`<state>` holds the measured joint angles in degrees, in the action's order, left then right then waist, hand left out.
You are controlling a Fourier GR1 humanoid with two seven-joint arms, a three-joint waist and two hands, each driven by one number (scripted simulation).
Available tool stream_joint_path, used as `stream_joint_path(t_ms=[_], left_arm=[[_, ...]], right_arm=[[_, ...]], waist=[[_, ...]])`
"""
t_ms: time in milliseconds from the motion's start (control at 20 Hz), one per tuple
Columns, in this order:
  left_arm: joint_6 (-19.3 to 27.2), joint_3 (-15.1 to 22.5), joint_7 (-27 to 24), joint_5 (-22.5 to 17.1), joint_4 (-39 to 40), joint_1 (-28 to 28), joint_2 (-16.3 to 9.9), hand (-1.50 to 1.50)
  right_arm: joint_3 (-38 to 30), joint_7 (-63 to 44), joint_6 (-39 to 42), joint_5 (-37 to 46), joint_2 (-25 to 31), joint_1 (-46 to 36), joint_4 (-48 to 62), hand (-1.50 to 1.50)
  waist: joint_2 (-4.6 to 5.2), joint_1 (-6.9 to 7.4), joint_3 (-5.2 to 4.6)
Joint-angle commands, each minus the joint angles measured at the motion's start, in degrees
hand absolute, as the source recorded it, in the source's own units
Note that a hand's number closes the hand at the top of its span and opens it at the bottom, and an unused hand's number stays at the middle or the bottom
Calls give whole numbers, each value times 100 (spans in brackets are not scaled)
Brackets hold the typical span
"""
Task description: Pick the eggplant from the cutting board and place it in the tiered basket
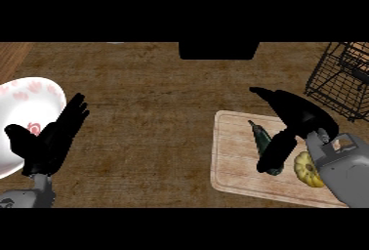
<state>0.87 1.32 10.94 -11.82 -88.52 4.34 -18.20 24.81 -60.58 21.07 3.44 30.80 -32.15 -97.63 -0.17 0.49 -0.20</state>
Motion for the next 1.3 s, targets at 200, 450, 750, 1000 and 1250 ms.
stream_joint_path(t_ms=[200,450,750,1000,1250], left_arm=[[212,138,217,212,-314,-53,216,0],[9,59,75,122,-153,-121,209,0],[41,-24,248,242,-394,-195,220,0],[-157,-335,224,118,-252,-92,131,0],[-371,-386,92,247,54,51,205,0]], right_arm=[[206,-1070,116,338,-296,-132,350,-150],[722,-995,-263,963,-688,297,751,-150],[585,-636,-267,1545,-852,557,939,-150],[613,-156,-473,2341,-867,1009,879,-150],[188,417,-106,2716,-737,1226,1027,-150]], waist=[[4,-25,18],[9,-25,17],[8,-36,19],[7,-52,19],[13,-57,19]])
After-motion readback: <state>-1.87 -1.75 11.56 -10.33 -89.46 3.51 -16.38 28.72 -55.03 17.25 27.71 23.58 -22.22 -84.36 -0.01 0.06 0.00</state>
